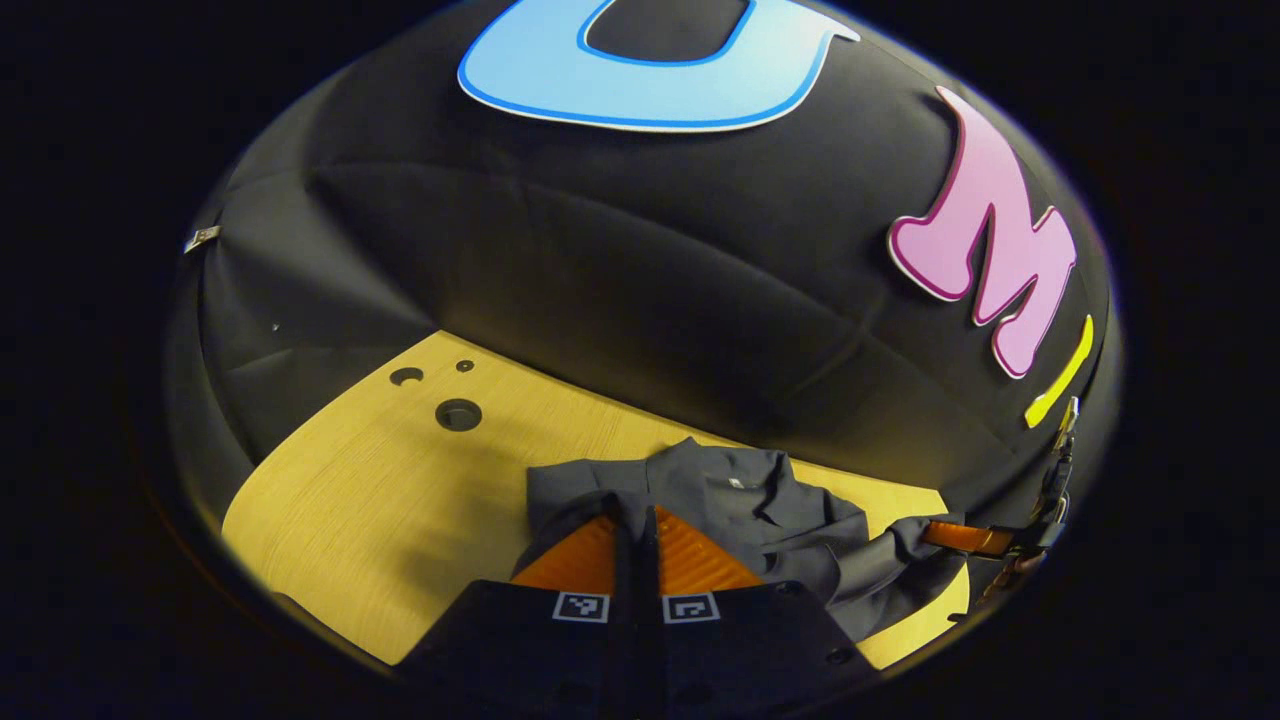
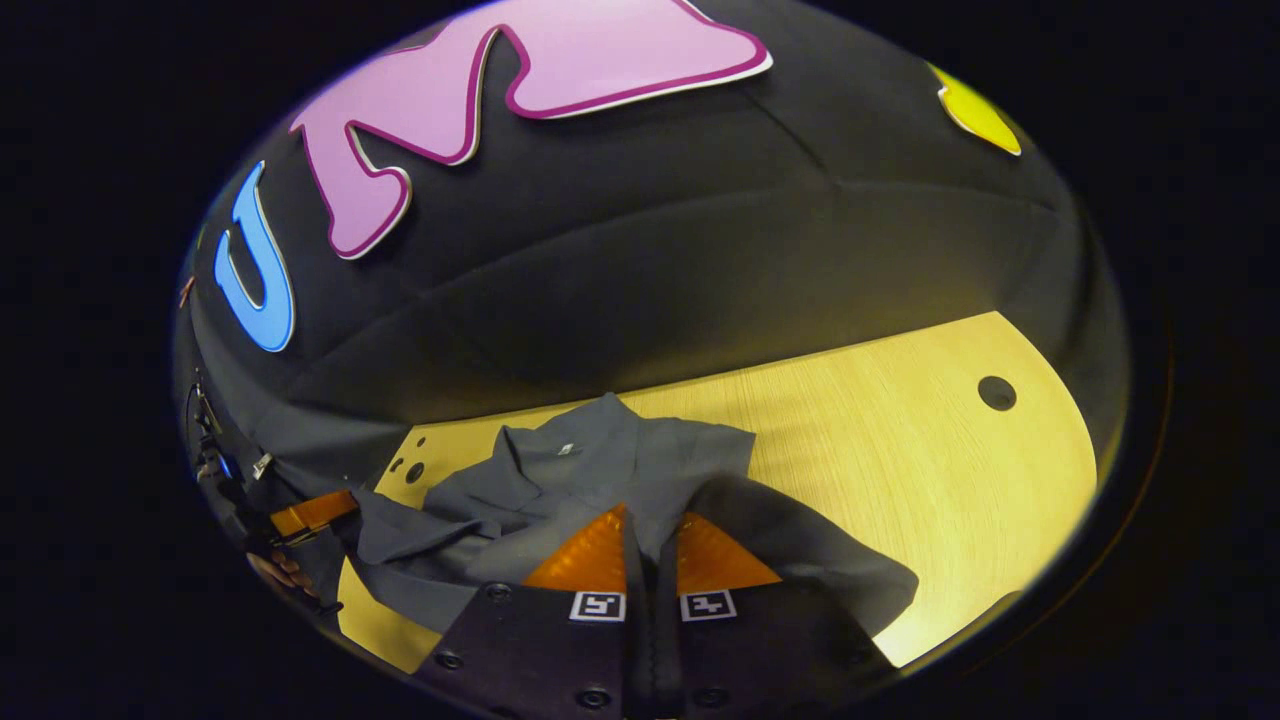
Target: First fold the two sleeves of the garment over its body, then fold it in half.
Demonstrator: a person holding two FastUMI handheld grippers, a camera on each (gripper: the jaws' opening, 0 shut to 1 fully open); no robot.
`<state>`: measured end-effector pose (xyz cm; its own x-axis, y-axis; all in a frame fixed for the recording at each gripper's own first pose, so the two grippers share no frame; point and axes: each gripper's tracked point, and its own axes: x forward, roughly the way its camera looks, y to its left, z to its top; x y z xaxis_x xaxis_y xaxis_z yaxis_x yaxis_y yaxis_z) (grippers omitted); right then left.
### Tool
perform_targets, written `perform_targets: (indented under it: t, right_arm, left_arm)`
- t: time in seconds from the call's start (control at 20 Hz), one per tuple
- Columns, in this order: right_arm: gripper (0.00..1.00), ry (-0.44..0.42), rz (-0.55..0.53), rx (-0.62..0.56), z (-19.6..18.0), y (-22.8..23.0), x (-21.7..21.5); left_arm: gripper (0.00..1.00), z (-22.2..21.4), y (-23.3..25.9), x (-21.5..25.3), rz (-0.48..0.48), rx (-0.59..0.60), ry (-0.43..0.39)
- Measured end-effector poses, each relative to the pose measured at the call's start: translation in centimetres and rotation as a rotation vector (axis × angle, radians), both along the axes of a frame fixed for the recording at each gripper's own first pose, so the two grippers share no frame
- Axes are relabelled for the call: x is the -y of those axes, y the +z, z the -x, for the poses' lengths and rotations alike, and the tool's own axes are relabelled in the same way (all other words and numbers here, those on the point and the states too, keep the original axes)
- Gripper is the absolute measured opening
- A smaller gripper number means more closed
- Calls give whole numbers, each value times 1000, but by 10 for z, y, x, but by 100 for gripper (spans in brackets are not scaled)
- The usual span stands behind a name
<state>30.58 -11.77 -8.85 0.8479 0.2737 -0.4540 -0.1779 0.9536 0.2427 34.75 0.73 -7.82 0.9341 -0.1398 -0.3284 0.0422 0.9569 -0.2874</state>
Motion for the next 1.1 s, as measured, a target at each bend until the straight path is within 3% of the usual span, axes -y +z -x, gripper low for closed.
perform_targets:
  t: [0.3, 0.45, 0.5, 0.55, 0.65, 0.7, 0.75, 0.8, 0.85, 0.9, 1.1]
  right_arm:
    - [6, -61, -2, -55, -26, -37, 4]
    - [14, -82, 7, -94, -25, -48, 9]
    - [22, -82, 11, -91, -24, -48, 9]
    - [23, -87, 19, -82, -21, -43, 11]
    - [65, -82, 25, -60, -15, -33, 11]
    - [86, -85, 30, -49, -14, -27, 12]
    - [80, -87, 34, -38, -10, -20, 15]
    - [89, -92, 40, -27, -6, -15, 17]
    - [82, -93, 45, -15, -2, -9, 19]
    - [99, -103, 54, -2, 6, -5, 22]
    - [99, -135, 78, 53, 47, 18, 34]
  left_arm:
    - [5, -33, -28, -7, -4, 4, 45]
    - [7, -34, -34, -3, -53, -8, 49]
    - [13, -32, -34, -5, -78, -13, 56]
    - [8, -29, -30, -9, -104, -10, 67]
    - [31, -25, -20, -9, -129, 12, 73]
    - [52, -20, -11, -10, -138, 20, 74]
    - [65, -16, -6, -15, -150, 27, 82]
    - [75, -9, 1, -17, -159, 35, 88]
    - [82, -2, 9, -19, -167, 42, 93]
    - [91, 8, 17, -19, -178, 54, 99]
    - [96, 59, 52, -22, -216, 116, 112]
